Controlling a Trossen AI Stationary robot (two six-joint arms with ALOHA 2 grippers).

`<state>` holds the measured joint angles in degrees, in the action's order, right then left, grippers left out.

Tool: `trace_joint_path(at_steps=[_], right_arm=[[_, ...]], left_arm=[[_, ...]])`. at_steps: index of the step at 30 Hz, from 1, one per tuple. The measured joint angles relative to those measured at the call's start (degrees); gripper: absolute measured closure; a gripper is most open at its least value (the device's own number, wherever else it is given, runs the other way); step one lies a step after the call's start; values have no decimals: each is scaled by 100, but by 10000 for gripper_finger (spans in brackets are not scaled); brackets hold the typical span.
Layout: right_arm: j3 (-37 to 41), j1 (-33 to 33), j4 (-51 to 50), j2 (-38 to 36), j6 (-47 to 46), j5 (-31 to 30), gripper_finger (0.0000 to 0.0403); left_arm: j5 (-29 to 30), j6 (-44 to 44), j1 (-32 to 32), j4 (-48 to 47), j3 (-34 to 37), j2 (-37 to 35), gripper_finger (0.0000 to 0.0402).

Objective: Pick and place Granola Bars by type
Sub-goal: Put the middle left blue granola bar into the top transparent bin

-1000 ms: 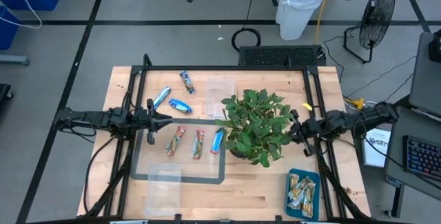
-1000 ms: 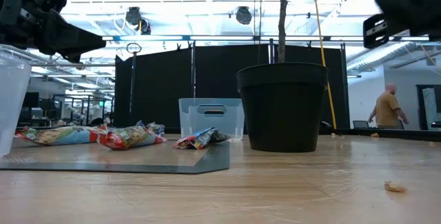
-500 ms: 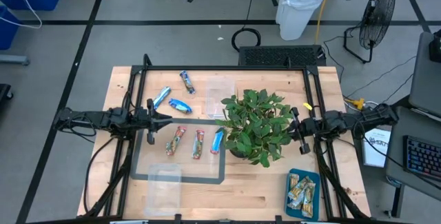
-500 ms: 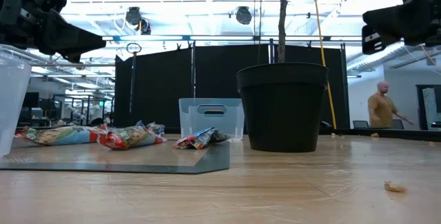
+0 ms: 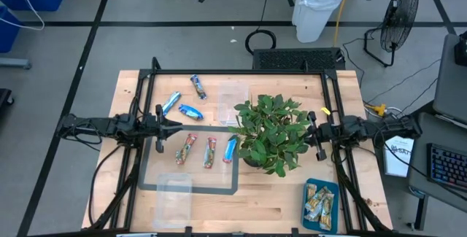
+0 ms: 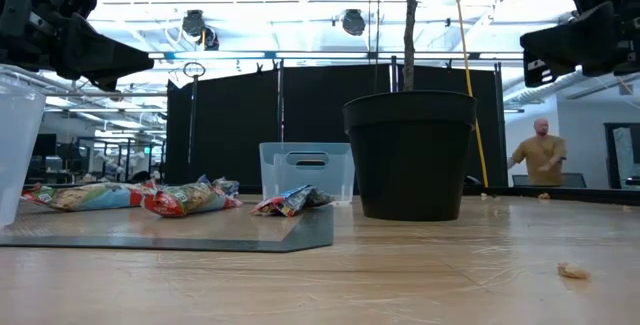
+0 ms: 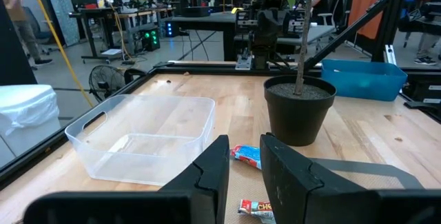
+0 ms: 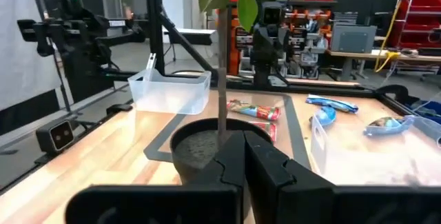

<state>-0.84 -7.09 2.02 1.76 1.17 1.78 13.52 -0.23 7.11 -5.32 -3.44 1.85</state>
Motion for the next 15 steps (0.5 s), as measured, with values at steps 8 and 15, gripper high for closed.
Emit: trace_joint_path(at_steps=[8, 15], right_arm=[[2, 0, 4, 2, -185, -299, 403], [2, 0, 4, 4, -346, -306, 403]], left_arm=[[0, 0, -2, 0, 0, 2, 314], [0, -2, 0, 0, 0, 2, 314]])
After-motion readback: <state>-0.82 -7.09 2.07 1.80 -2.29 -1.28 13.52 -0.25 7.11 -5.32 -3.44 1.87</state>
